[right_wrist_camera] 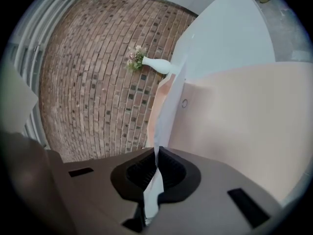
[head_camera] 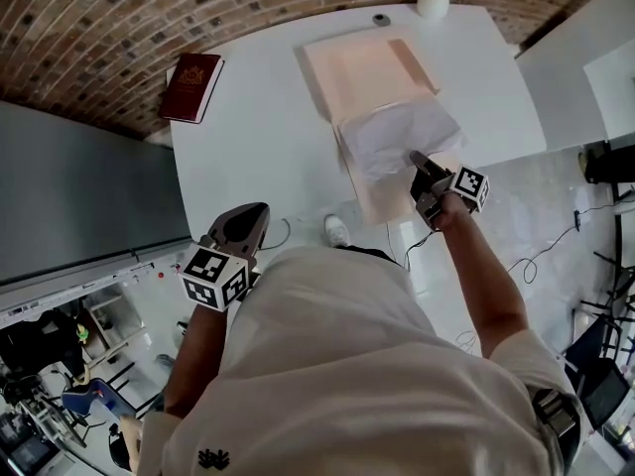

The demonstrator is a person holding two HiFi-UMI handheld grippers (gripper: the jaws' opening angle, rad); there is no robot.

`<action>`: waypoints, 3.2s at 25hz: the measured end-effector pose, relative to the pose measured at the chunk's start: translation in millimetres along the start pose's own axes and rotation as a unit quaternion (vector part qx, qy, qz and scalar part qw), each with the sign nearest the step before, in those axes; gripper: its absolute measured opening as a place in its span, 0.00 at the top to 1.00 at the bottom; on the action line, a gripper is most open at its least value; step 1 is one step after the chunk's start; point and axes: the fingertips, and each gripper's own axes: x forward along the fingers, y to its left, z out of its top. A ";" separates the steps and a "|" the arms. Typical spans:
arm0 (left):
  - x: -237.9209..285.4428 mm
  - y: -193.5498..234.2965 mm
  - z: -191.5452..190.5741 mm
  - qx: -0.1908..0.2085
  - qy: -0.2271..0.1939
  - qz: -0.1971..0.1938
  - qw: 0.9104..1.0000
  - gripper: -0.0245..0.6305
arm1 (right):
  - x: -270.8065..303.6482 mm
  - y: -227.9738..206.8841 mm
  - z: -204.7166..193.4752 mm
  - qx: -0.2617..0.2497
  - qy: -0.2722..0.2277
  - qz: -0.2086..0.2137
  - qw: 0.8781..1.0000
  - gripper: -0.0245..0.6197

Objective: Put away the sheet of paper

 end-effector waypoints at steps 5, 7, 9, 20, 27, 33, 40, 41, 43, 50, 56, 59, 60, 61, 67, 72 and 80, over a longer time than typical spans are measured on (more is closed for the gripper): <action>4.6 -0.5 -1.5 -0.009 0.004 0.015 1.000 0.93 | 17.9 -1.6 9.5 -0.004 0.009 0.003 1.000 0.92; 5.3 1.0 0.5 -0.011 0.005 0.021 1.000 0.93 | 24.9 -3.2 14.6 0.001 0.008 0.001 1.000 0.92; 5.3 2.7 1.9 -0.013 0.007 0.028 0.999 0.93 | 33.0 -4.2 20.1 0.001 0.008 0.000 1.000 0.92; 4.0 13.6 4.5 -0.025 0.021 0.053 0.998 0.93 | 82.0 -8.0 41.9 0.008 0.000 -0.012 1.000 0.92; -3.4 22.5 -0.1 -0.037 0.025 0.067 0.997 0.93 | 115.2 -5.1 50.7 0.012 -0.013 -0.013 1.000 0.92; -14.7 26.9 0.5 -0.044 0.020 0.084 0.995 0.93 | 137.6 -5.3 58.9 0.013 -0.020 -0.016 1.000 0.92; -22.5 31.5 -4.5 -0.056 0.023 0.101 0.993 0.93 | 161.5 -2.3 73.0 0.013 -0.026 -0.017 0.999 0.92; -23.2 31.5 -4.1 -0.057 0.023 0.103 0.993 0.93 | 164.0 -1.4 74.8 0.014 -0.027 -0.017 0.999 0.92; -24.6 32.2 -3.9 -0.060 0.022 0.107 0.992 0.93 | 169.2 0.1 77.2 0.014 -0.028 -0.017 0.999 0.92; -30.3 36.1 -9.1 -0.069 0.024 0.121 0.990 0.93 | 185.5 -3.6 85.5 0.013 -0.030 -0.023 0.999 0.92; -36.5 37.3 -15.4 -0.078 0.024 0.135 0.987 0.93 | 195.6 -6.1 89.8 0.021 -0.035 -0.028 0.999 0.92; -39.1 37.8 -18.1 -0.083 0.025 0.139 0.987 0.93 | 199.6 -7.5 90.1 0.023 -0.038 -0.032 0.999 0.92; -39.8 38.1 -18.5 -0.084 0.025 0.140 0.986 0.93 | 200.4 -7.2 90.7 0.022 -0.040 -0.032 0.998 0.92; -40.4 38.2 -19.1 -0.085 0.025 0.141 0.986 0.93 | 201.0 -6.9 91.2 0.021 -0.041 -0.033 0.998 0.92; -42.2 37.4 -24.3 -0.091 0.026 0.142 0.985 0.93 | 204.4 -9.3 92.6 0.004 -0.039 -0.037 0.999 0.90; -41.6 38.8 -26.6 -0.094 0.027 0.138 0.986 0.93 | 206.0 -7.4 91.1 0.004 -0.034 -0.039 0.999 0.75; -45.6 40.1 -30.5 -0.094 0.023 0.130 0.987 0.93 | 209.0 -10.5 82.1 -0.049 0.028 -0.107 0.993 0.60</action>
